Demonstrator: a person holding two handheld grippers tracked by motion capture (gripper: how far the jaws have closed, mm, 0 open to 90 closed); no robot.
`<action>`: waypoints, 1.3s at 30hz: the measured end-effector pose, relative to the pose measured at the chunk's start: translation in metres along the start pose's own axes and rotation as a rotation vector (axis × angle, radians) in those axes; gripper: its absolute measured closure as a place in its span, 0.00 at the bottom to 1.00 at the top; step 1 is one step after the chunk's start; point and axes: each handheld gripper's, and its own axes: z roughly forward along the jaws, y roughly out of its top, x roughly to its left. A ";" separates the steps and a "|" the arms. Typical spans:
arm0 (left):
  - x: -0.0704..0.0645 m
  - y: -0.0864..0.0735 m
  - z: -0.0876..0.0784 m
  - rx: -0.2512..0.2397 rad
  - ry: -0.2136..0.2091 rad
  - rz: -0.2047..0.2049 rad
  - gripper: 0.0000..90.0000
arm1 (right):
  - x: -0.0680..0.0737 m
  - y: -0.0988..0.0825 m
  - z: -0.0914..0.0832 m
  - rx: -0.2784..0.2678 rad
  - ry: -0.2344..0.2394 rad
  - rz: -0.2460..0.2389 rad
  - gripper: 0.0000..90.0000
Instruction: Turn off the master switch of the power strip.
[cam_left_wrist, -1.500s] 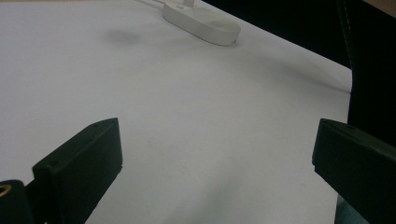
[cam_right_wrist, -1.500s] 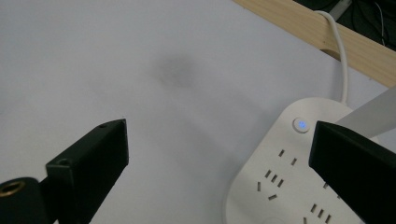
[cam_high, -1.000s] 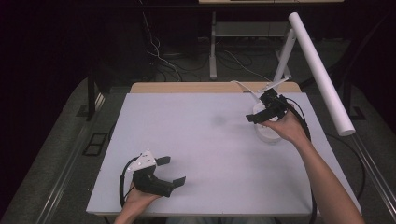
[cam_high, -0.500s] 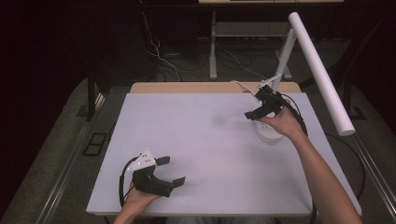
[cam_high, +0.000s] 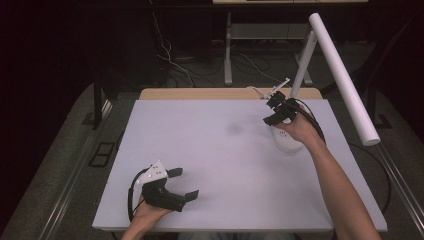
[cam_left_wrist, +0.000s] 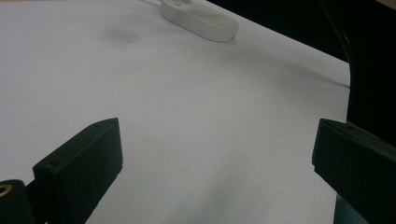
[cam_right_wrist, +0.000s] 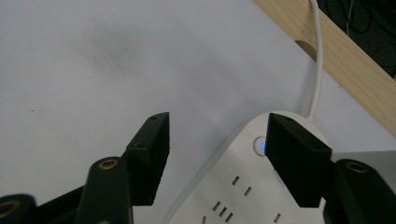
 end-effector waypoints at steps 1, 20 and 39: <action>0.000 0.000 0.000 0.001 0.000 0.002 0.01 | 0.000 0.000 0.000 0.000 0.000 0.000 0.47; -0.001 0.000 0.001 0.007 -0.005 0.006 0.01 | -0.010 0.007 0.010 0.013 -0.093 0.008 0.93; -0.003 0.000 0.001 0.021 -0.013 0.026 0.01 | -0.024 0.001 0.031 0.061 -0.126 0.008 0.99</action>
